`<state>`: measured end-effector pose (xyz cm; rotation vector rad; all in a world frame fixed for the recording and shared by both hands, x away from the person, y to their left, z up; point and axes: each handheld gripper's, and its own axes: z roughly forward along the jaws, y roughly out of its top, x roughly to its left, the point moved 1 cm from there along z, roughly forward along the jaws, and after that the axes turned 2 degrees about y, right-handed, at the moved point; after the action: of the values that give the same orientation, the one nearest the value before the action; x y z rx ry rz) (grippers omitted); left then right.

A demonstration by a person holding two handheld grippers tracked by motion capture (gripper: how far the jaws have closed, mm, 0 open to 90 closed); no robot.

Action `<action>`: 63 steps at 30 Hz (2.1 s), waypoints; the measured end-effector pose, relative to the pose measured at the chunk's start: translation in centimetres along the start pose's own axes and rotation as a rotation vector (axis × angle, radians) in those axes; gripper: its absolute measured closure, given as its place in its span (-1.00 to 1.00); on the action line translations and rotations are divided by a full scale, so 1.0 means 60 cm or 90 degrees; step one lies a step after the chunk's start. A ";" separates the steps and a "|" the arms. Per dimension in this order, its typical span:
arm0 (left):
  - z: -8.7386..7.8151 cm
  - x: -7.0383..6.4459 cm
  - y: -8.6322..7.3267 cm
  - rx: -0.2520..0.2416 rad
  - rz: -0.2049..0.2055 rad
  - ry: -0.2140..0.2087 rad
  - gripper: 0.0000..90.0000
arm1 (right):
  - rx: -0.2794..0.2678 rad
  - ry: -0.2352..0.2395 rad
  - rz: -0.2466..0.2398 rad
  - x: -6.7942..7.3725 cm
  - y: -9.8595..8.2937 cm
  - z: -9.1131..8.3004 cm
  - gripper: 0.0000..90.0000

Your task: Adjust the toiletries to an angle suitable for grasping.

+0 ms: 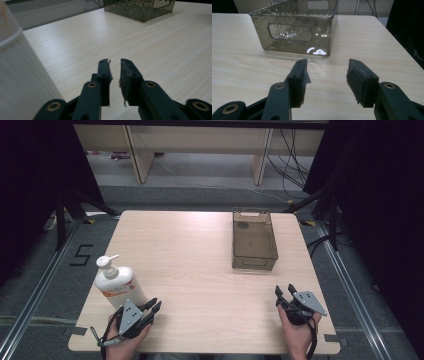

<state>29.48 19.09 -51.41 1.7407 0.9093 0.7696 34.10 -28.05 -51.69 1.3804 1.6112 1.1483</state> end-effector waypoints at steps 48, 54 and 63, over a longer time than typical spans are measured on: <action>-0.083 0.070 0.029 -0.027 -0.078 0.146 0.99 | 0.005 -0.001 -0.004 0.000 0.001 -0.002 0.11; -0.070 0.068 0.034 -0.023 -0.070 0.141 0.99 | 0.006 -0.004 -0.008 0.001 0.001 0.001 0.10; -0.046 0.071 0.040 -0.019 -0.062 0.138 0.99 | -0.002 0.001 -0.004 0.001 0.001 0.000 0.09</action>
<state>29.93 23.45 -47.92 1.5951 1.1136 0.9160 34.13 -27.96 -51.65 1.3714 1.6127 1.1486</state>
